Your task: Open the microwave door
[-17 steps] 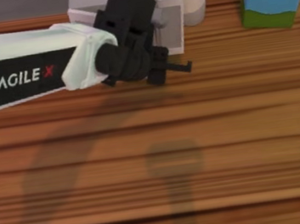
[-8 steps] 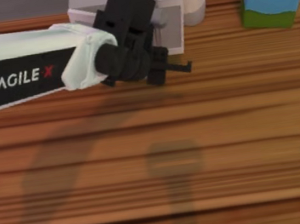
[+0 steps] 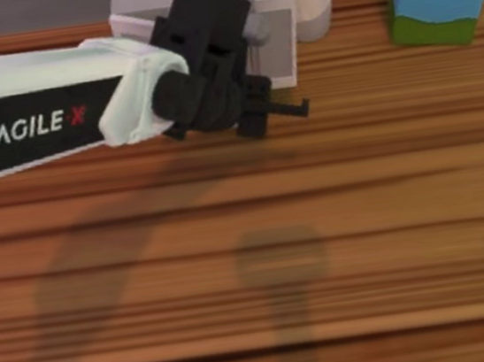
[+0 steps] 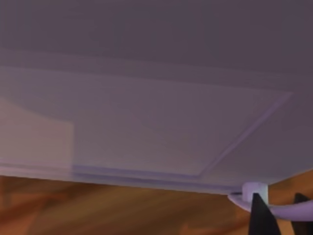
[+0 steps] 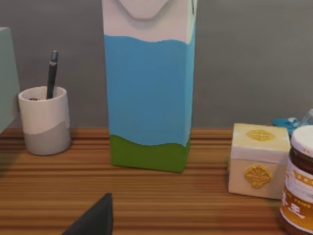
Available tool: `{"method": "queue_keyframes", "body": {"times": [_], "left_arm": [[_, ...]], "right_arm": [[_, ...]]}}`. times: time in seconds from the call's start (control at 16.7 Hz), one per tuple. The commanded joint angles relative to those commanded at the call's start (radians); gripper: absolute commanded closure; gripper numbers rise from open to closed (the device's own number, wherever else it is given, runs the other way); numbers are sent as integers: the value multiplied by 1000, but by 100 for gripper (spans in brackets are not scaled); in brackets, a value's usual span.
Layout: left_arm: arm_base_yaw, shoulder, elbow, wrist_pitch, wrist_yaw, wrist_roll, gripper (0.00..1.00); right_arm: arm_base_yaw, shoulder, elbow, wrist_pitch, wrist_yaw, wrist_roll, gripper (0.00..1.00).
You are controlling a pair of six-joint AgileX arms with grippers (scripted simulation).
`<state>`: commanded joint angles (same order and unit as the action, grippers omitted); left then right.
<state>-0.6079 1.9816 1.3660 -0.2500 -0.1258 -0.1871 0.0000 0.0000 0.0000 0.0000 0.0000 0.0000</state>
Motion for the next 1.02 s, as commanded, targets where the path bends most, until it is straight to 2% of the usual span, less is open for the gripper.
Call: {"method": "queue_keyframes", "body": {"times": [0.42, 1.02], "left_arm": [[0, 0, 0, 0, 0, 0, 100], [12, -26, -38, 16, 36, 42, 100]], "right_arm": [[0, 0, 0, 0, 0, 0, 0], [0, 0, 0, 0, 0, 0, 0]]}}
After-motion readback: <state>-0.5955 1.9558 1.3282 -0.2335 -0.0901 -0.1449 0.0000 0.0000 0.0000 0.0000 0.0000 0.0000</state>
